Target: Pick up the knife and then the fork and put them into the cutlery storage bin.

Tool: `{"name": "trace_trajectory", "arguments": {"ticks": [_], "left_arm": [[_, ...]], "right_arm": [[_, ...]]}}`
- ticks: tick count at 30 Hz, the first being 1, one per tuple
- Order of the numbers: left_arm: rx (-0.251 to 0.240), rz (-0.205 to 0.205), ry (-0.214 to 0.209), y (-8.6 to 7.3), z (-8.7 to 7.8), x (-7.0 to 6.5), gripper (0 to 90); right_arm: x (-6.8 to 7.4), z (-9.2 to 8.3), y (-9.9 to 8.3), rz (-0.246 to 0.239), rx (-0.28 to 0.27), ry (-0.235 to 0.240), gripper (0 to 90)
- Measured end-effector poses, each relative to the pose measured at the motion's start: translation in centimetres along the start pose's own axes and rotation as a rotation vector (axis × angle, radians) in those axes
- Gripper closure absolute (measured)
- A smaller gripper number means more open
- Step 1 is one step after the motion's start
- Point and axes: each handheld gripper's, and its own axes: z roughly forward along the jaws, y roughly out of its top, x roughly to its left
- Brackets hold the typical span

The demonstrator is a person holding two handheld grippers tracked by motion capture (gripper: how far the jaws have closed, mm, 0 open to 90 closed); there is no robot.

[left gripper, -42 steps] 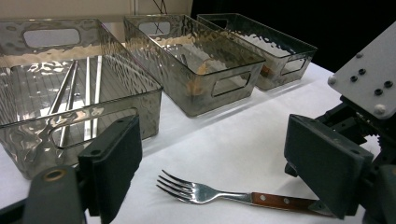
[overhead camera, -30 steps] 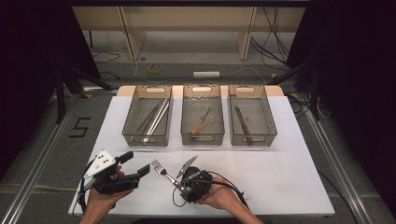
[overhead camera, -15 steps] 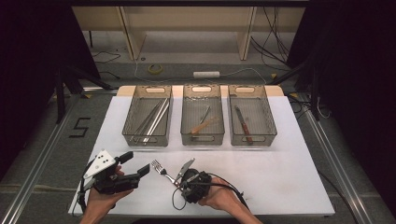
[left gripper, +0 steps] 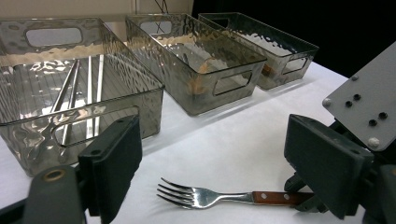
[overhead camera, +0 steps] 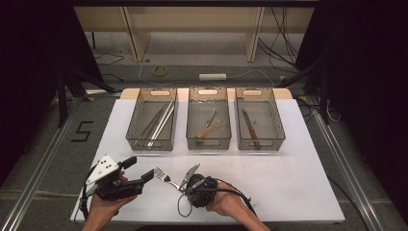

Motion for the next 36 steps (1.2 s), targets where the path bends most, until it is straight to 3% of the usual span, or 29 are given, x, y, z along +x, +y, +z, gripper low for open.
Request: {"name": "trace_trajectory", "arguments": {"ticks": [9, 12, 20, 30, 36], "left_arm": [[0.000, -0.001, 0.000, 0.0, 0.0, 0.0, 18.8], [0.000, -0.001, 0.001, 0.0, 0.0, 0.0, 18.7], [0.000, 0.000, 0.000, 0.0, 0.0, 0.0, 18.8], [-0.001, -0.001, 0.002, 0.0, -0.1, 0.0, 18.8], [-0.002, -0.003, 0.004, 0.0, -0.1, 0.0, 18.8]], "right_arm": [[-0.2, 0.0, 0.1, 0.033, 0.003, 0.006, 76.1], [-0.1, 0.0, 0.0, 0.014, -0.002, -0.008, 76.3], [-0.6, -0.1, -0.1, 0.042, -0.014, 0.029, 76.6], [-1.9, -1.3, -0.4, 0.076, -0.066, 0.063, 76.7], [-3.2, -2.9, -0.9, 0.123, -0.117, 0.084, 76.7]]}}
